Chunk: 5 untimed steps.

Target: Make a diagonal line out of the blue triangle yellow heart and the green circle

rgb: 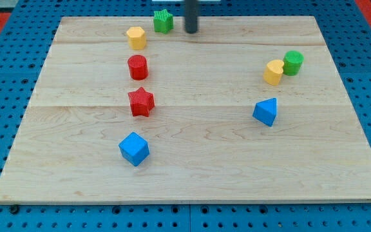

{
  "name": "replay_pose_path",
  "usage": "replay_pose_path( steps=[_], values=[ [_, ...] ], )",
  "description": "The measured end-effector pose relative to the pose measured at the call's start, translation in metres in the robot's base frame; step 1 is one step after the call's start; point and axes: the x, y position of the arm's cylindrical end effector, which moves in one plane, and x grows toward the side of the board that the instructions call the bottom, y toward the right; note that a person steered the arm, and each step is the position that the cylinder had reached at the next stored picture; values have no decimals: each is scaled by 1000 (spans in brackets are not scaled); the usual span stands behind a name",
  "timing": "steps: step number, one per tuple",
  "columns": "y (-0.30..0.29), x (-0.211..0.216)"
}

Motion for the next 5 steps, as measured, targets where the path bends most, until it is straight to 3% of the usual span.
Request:
replay_pose_path(
  steps=[1, 2, 5],
  values=[
    [101, 39],
    [117, 113],
    [181, 209]
  ],
)
